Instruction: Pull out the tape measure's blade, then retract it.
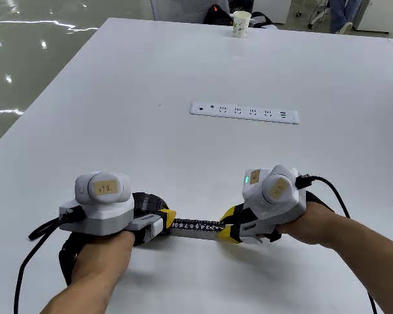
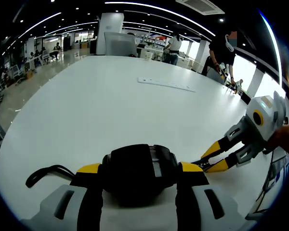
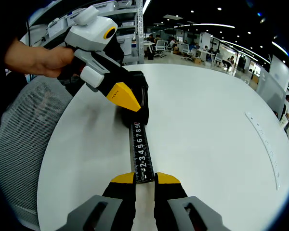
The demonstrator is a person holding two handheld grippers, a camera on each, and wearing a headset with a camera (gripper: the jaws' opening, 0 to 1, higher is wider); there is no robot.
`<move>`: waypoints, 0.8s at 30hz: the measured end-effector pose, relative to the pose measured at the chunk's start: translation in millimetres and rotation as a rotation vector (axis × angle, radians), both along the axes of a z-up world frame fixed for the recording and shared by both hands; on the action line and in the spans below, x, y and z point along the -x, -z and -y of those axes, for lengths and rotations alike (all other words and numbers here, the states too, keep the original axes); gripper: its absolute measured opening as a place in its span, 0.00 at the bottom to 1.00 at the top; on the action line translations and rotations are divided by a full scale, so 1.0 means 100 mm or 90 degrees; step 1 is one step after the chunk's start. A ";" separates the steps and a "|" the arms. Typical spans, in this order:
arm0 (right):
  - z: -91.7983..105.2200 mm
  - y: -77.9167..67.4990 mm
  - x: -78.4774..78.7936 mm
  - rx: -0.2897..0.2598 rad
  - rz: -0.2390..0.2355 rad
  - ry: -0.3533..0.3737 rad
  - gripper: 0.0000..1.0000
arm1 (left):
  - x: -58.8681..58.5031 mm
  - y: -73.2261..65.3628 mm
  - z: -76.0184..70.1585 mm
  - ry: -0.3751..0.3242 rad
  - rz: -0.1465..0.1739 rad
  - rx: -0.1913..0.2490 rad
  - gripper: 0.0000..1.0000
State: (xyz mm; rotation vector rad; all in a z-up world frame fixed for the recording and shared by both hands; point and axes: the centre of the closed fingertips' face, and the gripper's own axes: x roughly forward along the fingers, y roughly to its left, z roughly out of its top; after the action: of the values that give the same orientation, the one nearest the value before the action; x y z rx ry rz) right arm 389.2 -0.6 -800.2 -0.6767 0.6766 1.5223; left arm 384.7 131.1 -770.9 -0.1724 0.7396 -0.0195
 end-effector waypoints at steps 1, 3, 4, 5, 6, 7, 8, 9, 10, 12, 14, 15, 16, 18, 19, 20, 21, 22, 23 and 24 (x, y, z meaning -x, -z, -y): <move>-0.01 0.00 0.00 0.001 0.000 0.000 0.10 | 0.00 0.00 0.00 0.000 0.000 0.000 0.56; -0.02 0.00 0.00 -0.001 -0.001 0.000 0.10 | 0.00 0.00 0.00 0.001 -0.001 0.001 0.56; -0.03 0.00 0.00 -0.001 -0.001 0.000 0.10 | 0.00 0.00 0.00 0.001 -0.001 0.001 0.56; -0.03 0.00 0.00 -0.002 -0.001 0.000 0.10 | 0.00 0.00 0.00 0.001 0.000 0.001 0.56; -0.04 0.00 0.00 -0.003 -0.001 0.000 0.10 | 0.00 0.00 0.00 0.001 -0.001 0.001 0.56; -0.05 0.00 0.00 -0.003 -0.001 0.000 0.10 | 0.00 0.00 0.00 0.001 -0.001 0.001 0.56; -0.06 0.00 0.00 -0.003 -0.001 -0.001 0.10 | -0.01 0.00 0.00 0.001 -0.001 0.002 0.56; -0.07 0.00 0.00 -0.004 -0.002 -0.001 0.10 | -0.01 0.00 0.00 0.002 -0.001 0.002 0.56; -0.07 0.00 0.00 -0.005 -0.002 -0.002 0.10 | -0.01 -0.01 0.00 0.002 -0.001 0.002 0.56; -0.09 0.00 0.00 -0.006 -0.003 -0.002 0.10 | -0.01 -0.01 0.00 0.003 -0.001 0.002 0.56; -0.12 0.00 0.01 -0.009 -0.004 -0.003 0.10 | -0.01 -0.01 0.00 0.002 -0.001 0.003 0.56; -0.13 0.00 0.01 -0.009 -0.004 -0.003 0.10 | -0.01 -0.01 0.00 0.002 -0.001 0.004 0.56; -0.14 0.00 0.01 -0.010 -0.004 -0.004 0.10 | -0.01 -0.01 0.00 0.003 -0.001 0.004 0.56; -0.17 0.00 0.01 -0.011 -0.006 -0.006 0.10 | -0.01 -0.01 0.00 0.003 -0.001 0.005 0.56; -0.18 0.00 0.02 -0.012 -0.006 -0.006 0.10 | -0.02 -0.01 0.00 0.003 -0.001 0.005 0.56; -0.19 0.00 0.02 -0.011 -0.005 -0.007 0.10 | -0.02 -0.01 0.00 0.003 -0.001 0.005 0.56; -0.20 0.00 0.01 -0.012 -0.005 -0.008 0.10 | -0.02 -0.01 0.00 0.004 -0.001 0.006 0.56; -0.21 -0.01 0.02 -0.013 -0.005 -0.008 0.10 | -0.02 -0.01 0.00 0.004 -0.001 0.007 0.56; -0.23 -0.01 0.02 -0.013 -0.005 -0.009 0.10 | -0.02 -0.01 0.00 0.003 -0.001 0.007 0.56; -0.23 0.00 0.02 -0.013 -0.004 -0.010 0.10 | -0.02 -0.01 0.00 0.004 -0.001 0.008 0.56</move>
State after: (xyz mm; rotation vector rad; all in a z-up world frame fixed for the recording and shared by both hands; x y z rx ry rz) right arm 387.3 22.8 -799.7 -0.6624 0.6615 1.5442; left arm 386.8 131.4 -770.0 -0.1818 0.7412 -0.0292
